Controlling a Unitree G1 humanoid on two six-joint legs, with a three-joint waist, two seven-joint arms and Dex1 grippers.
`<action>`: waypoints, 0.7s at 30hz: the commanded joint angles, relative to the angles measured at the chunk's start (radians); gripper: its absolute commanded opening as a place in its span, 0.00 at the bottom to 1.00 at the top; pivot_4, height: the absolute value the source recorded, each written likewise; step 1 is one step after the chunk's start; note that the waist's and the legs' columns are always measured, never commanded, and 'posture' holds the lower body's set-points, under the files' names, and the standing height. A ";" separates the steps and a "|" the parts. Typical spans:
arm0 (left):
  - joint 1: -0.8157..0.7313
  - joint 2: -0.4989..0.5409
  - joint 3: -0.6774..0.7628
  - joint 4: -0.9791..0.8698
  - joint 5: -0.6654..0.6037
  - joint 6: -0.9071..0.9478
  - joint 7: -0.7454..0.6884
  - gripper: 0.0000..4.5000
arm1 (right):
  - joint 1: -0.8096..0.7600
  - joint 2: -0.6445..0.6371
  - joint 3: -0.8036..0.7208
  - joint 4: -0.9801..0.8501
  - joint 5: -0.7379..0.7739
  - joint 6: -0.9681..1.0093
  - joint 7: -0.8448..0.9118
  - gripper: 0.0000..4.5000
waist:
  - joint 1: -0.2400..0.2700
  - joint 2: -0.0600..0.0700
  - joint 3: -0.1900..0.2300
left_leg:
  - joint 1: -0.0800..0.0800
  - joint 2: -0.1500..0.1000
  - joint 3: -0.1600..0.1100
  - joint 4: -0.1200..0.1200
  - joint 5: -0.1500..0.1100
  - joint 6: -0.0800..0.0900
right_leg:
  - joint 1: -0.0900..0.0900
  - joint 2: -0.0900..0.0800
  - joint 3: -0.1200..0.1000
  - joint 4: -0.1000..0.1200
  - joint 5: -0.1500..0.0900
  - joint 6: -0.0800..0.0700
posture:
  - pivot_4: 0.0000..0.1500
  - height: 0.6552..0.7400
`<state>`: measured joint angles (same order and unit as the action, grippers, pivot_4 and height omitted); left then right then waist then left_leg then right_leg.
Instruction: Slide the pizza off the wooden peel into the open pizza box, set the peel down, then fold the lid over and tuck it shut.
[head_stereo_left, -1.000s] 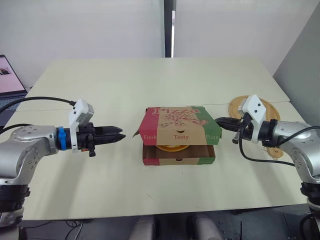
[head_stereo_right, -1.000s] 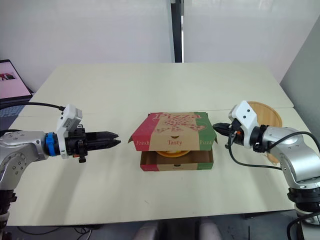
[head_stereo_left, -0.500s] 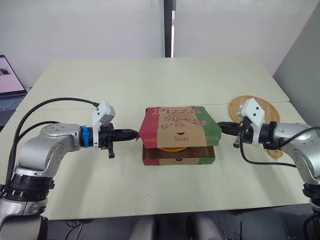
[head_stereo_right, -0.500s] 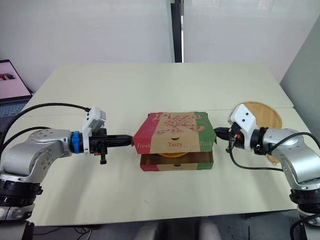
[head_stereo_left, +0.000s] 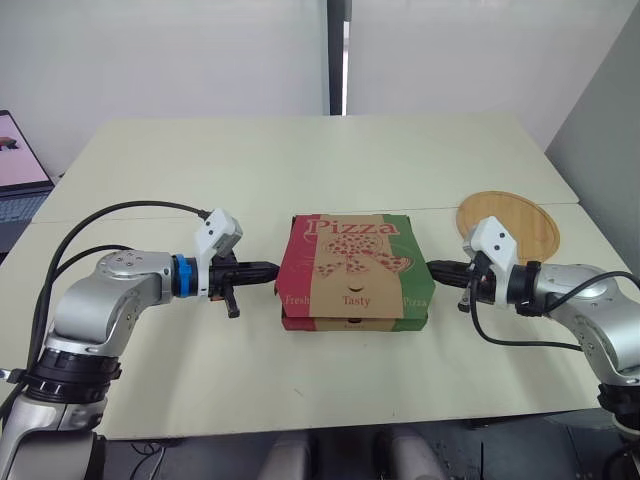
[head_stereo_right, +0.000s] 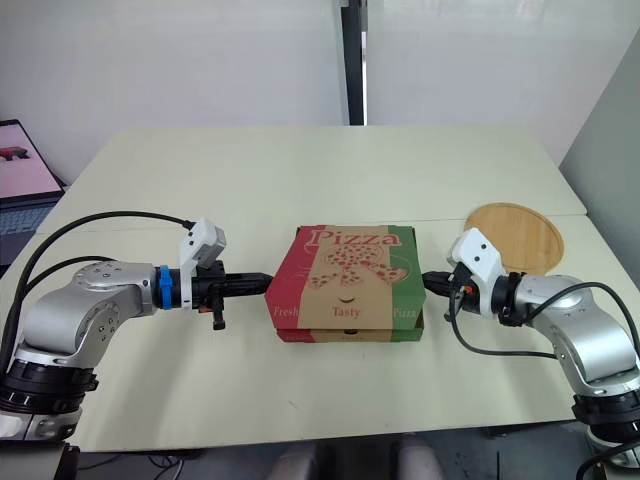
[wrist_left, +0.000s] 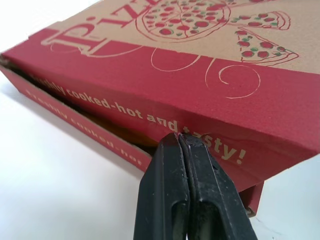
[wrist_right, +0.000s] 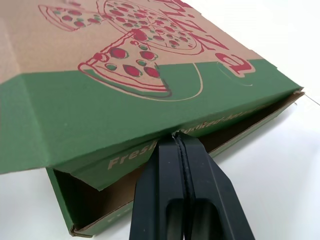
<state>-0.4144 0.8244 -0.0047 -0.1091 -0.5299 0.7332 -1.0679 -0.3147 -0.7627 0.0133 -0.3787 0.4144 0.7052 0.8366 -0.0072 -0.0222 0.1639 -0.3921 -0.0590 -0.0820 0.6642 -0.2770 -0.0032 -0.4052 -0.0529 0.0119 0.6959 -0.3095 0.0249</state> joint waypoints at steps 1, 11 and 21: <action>0.010 -0.012 0.005 -0.055 -0.016 0.012 0.012 0.00 | 0.006 0.012 -0.001 -0.055 0.008 -0.019 -0.009 0.00 | 0.000 0.000 0.000 | 0.000 0.000 0.000 0.000 0.000 0.000 | 0.000 0.000 0.000 0.000 0.000 0.000 | 1.00 1.00; 0.044 -0.017 0.015 -0.079 0.001 0.019 0.046 0.00 | 0.007 0.050 0.004 -0.066 -0.001 -0.018 -0.062 0.00 | -0.001 0.000 0.000 | 0.000 0.000 0.000 0.000 0.000 0.000 | 0.000 0.000 0.000 0.000 0.000 0.000 | 1.00 1.00; 0.013 0.062 0.117 -0.035 -0.063 0.058 -0.012 0.00 | 0.009 0.048 -0.001 -0.071 0.001 -0.016 -0.075 0.00 | -0.002 0.000 0.000 | 0.000 0.000 0.000 0.000 0.000 0.000 | 0.000 0.000 0.000 0.000 0.000 0.000 | 1.00 1.00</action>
<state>-0.3658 0.8667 0.0692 -0.1470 -0.5581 0.7816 -1.0607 -0.2996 -0.7184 0.0208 -0.4000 0.4072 0.7052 0.7621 -0.0091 -0.0222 0.1639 -0.3919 -0.0589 -0.0820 0.6642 -0.2770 -0.0033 -0.4053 -0.0528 0.0119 0.6961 -0.3095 0.0249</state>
